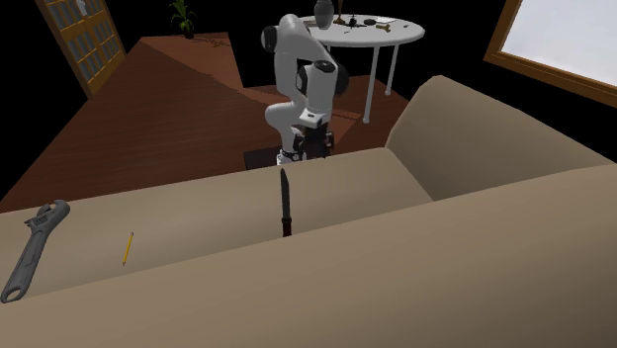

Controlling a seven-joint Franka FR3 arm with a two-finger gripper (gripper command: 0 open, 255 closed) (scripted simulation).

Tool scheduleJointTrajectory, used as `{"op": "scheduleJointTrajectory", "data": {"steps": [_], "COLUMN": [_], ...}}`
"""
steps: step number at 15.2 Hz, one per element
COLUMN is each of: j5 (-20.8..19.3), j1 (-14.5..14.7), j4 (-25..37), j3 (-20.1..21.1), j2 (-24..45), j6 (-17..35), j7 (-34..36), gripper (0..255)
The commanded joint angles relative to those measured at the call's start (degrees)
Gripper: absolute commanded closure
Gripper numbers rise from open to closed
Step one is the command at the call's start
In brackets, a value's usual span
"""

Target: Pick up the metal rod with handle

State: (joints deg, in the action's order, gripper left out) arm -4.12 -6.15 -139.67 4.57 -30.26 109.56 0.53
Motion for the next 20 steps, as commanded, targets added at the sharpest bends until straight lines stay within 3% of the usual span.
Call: {"op": "scheduleJointTrajectory", "data": {"steps": [1,11,18,20], "j5": [-1.31,-8.54,-14.69,-15.17], "j1": [-1.38,-7.37,-10.77,-10.85], "j4": [0.8,8.67,17.22,17.08], "j3": [-0.26,-0.7,-1.85,-1.96], "j2": [2.74,17.47,27.31,27.9], "j6": [4.25,21.28,29.43,30.35], "j7": [1.39,11.02,18.87,19.45], "gripper": [0,0,0,0]}}
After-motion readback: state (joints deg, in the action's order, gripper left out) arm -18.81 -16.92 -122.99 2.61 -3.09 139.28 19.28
